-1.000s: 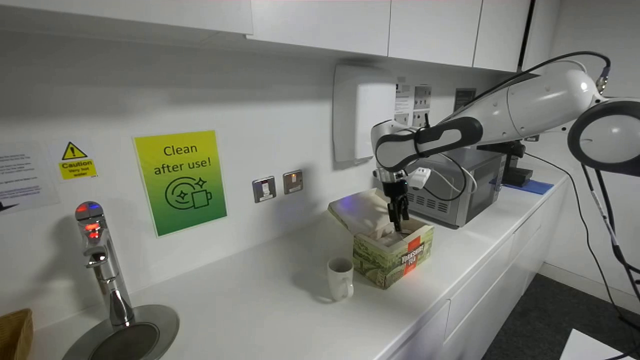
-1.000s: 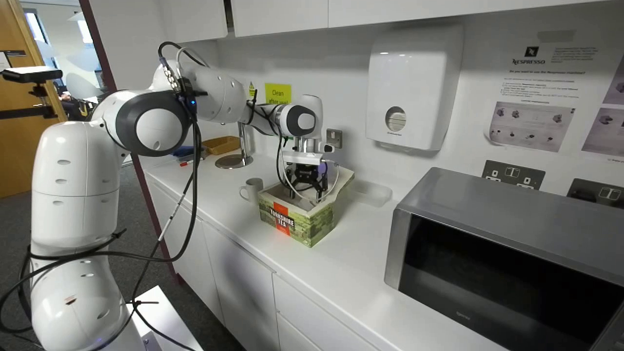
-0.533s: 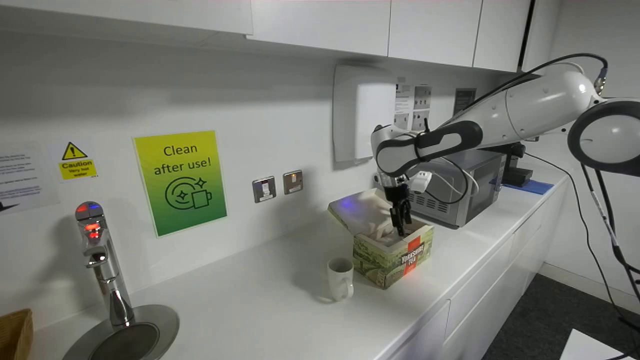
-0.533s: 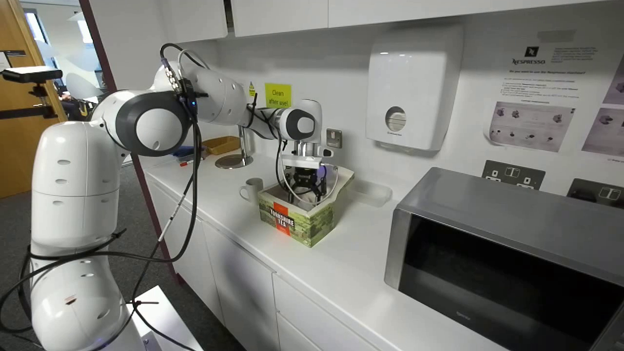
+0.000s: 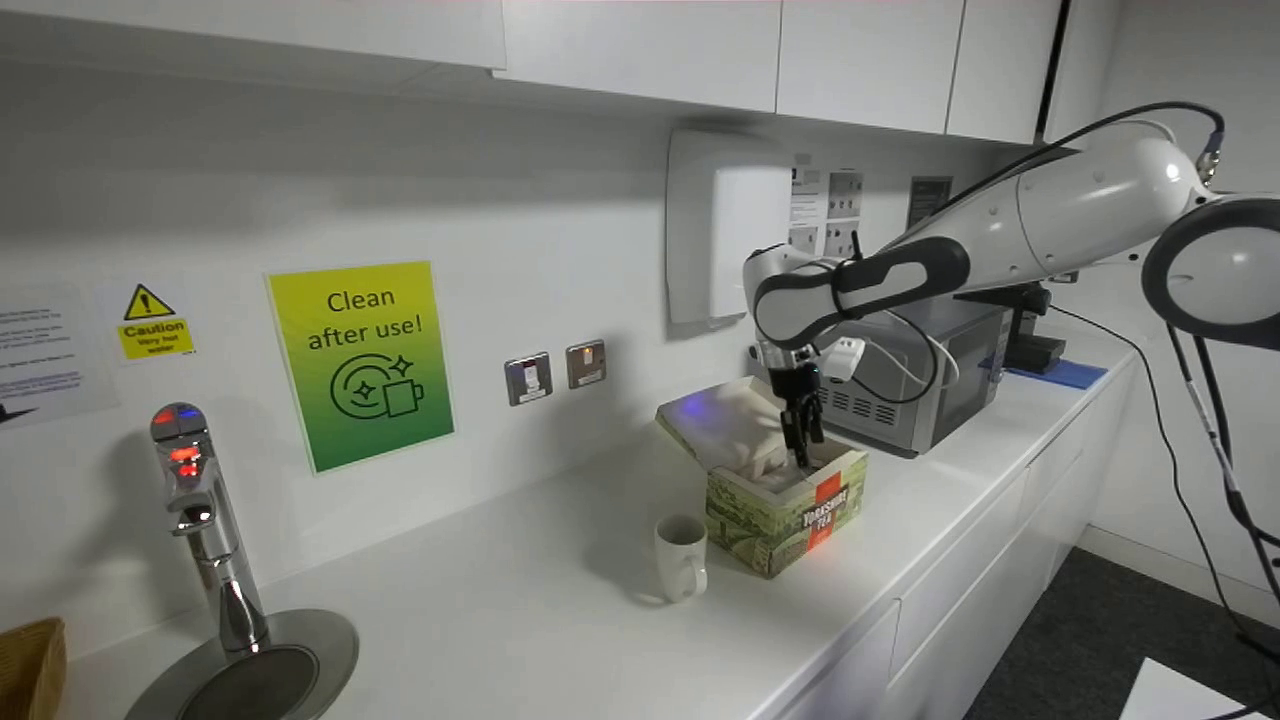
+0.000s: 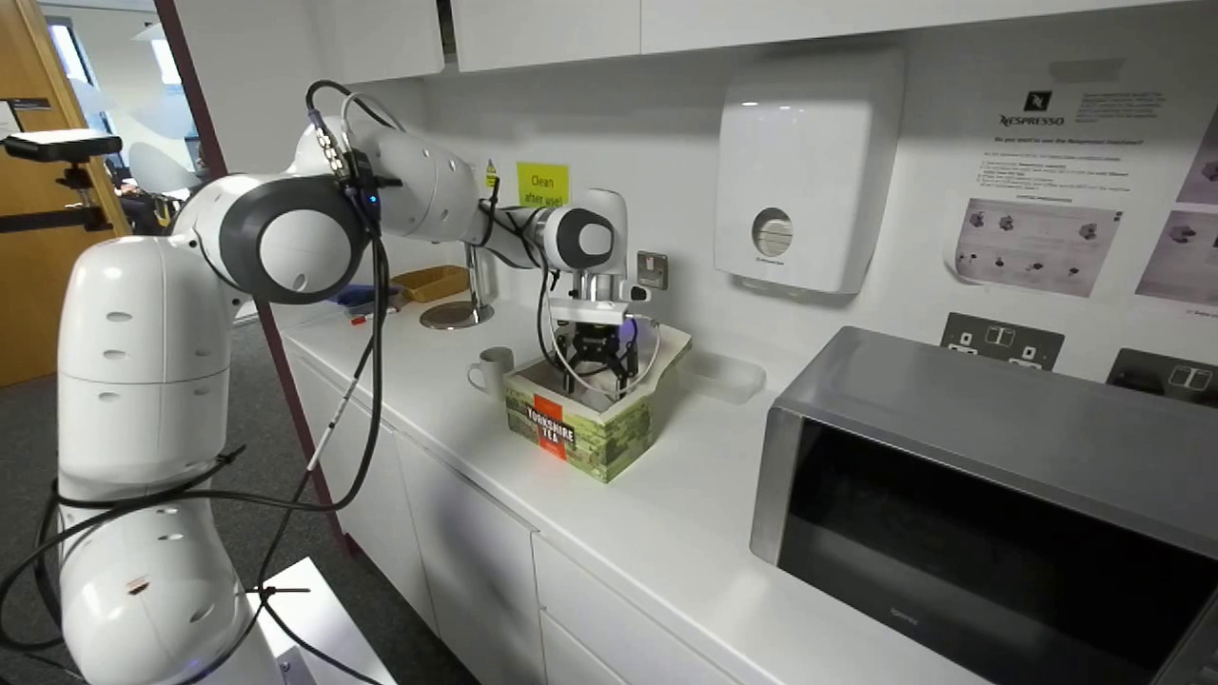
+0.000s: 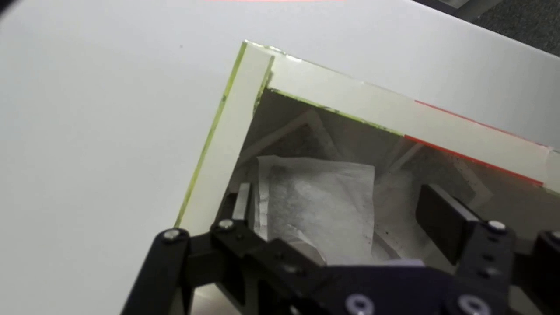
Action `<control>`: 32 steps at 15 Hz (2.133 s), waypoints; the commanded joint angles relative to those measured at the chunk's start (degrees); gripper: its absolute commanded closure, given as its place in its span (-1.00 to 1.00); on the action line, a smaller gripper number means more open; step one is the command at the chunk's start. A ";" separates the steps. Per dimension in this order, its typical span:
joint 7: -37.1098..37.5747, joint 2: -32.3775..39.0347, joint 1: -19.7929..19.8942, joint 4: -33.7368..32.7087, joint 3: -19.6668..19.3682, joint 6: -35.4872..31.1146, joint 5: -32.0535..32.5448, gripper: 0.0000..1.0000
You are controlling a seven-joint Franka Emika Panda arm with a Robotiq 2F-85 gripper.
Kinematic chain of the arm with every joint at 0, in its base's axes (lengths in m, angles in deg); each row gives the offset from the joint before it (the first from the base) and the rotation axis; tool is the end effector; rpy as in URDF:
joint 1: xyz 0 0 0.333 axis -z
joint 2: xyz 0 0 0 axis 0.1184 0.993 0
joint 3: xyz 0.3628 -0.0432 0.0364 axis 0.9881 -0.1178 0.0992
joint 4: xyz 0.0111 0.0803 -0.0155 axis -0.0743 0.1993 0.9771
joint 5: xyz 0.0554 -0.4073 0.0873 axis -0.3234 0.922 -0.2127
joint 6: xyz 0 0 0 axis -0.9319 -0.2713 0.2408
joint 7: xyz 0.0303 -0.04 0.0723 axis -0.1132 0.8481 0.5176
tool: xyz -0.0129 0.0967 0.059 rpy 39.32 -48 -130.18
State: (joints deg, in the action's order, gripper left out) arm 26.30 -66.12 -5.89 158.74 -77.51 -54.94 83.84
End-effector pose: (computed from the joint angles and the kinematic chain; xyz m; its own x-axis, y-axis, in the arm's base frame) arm 0.6624 -0.0079 0.4357 0.8899 0.3694 -0.2677 0.3924 -0.9191 0.0360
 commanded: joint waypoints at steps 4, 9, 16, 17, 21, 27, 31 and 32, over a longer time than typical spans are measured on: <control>0.59 -3.46 -0.17 2.17 -0.18 0.29 1.14 -0.25; 0.60 -3.59 -0.20 2.06 -0.18 0.36 1.21 0.47; 0.66 -3.37 -0.19 1.73 -0.21 0.47 1.22 1.00; 0.67 -3.34 -0.19 1.70 -0.21 0.48 1.19 1.00; 0.60 -3.39 -0.16 1.58 -0.18 0.44 1.04 1.00; 0.18 -4.81 -0.17 1.33 0.07 -0.48 0.49 1.00; 0.06 -6.26 -0.66 1.20 0.54 -0.89 0.67 1.00; 0.04 -6.63 -0.82 1.14 0.68 -1.00 0.72 1.00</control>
State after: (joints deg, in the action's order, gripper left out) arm 26.29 -70.06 -6.14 158.69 -77.03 -55.05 83.87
